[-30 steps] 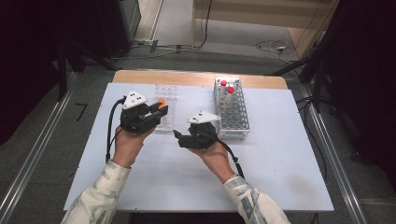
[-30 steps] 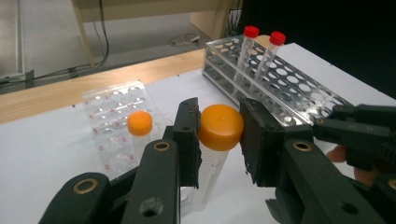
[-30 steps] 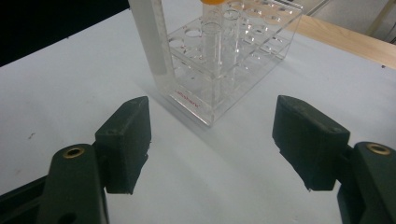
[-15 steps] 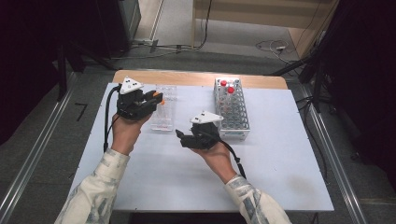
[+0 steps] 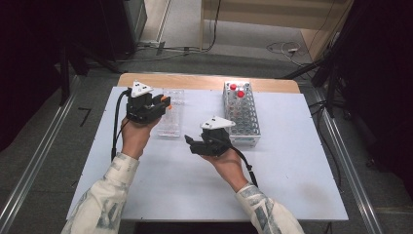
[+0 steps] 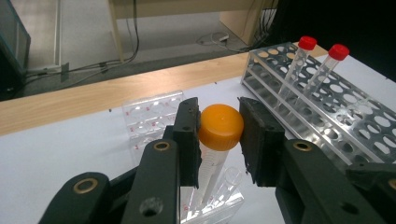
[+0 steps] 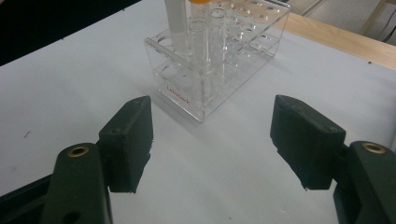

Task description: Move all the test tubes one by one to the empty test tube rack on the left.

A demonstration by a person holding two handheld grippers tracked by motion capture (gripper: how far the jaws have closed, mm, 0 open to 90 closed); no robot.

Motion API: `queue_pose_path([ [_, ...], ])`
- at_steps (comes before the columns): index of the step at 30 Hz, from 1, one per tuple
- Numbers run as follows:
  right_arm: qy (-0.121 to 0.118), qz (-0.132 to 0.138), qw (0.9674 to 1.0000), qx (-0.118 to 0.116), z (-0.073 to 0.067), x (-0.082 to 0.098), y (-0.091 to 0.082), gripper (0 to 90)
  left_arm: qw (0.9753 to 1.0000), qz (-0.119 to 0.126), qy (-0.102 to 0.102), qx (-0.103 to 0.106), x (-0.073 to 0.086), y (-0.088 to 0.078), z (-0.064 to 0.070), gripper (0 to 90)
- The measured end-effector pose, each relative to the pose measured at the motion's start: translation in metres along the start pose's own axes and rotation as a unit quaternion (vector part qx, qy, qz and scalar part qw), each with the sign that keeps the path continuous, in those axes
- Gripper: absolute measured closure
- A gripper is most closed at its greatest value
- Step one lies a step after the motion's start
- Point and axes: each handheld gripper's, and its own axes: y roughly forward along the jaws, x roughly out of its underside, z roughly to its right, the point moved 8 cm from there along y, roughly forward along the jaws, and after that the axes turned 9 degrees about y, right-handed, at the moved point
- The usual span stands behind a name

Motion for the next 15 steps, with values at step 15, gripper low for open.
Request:
queue_pose_path([
  [15,0.004,-0.002,1.0,0.004,0.004,0.003,-0.002,28.7,0.9993,-0.033,-0.002,-0.016,0.038,0.024,0.001,69.6],
])
